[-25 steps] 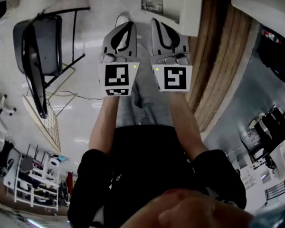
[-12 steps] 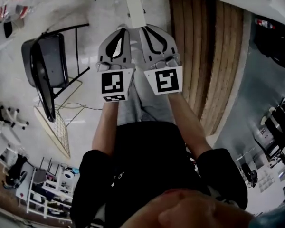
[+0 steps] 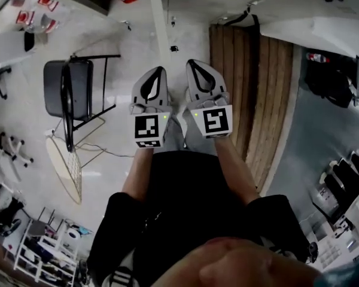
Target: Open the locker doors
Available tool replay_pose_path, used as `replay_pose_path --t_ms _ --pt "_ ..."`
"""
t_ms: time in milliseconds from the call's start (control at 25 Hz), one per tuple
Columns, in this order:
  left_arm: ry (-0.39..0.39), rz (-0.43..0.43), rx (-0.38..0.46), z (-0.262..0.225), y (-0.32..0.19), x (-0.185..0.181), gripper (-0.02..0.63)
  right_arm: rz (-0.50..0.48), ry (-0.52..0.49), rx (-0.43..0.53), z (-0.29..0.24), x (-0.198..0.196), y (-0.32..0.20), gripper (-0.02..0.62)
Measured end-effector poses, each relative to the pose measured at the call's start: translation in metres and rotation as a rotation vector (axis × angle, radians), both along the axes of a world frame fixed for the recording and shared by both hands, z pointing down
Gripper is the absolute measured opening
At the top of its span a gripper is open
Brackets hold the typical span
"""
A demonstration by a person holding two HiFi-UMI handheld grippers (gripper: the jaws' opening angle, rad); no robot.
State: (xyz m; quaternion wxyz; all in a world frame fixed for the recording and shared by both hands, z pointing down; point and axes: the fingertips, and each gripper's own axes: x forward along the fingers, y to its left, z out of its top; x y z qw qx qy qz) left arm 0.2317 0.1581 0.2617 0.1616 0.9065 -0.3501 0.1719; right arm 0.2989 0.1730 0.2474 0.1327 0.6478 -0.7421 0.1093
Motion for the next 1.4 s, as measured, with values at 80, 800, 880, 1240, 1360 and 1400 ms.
replay_pose_path --t_ms 80,800,880,1240,1360,1400 --pt "0.012 -0.022 0.025 -0.022 -0.002 0.002 0.011 -0.009 -0.001 0.01 -0.021 0.01 0.0 0.017" --pt "0.179 -0.032 0.22 -0.194 0.014 0.061 0.011 -0.01 -0.039 0.211 -0.181 0.068 0.01 0.017" --pt "0.193 -0.022 0.232 -0.203 0.015 0.067 0.011 -0.011 -0.027 0.229 -0.191 0.072 0.011 0.017" --pt "0.227 0.004 0.241 -0.224 0.011 0.077 0.011 0.0 -0.014 0.257 -0.211 0.077 0.012 0.017" --pt "0.224 0.002 0.231 -0.221 0.011 0.073 0.011 -0.011 0.0 0.261 -0.216 0.069 0.013 0.017" --pt "0.222 0.002 0.228 -0.22 0.011 0.072 0.011 -0.016 0.013 0.266 -0.219 0.066 0.013 0.018"
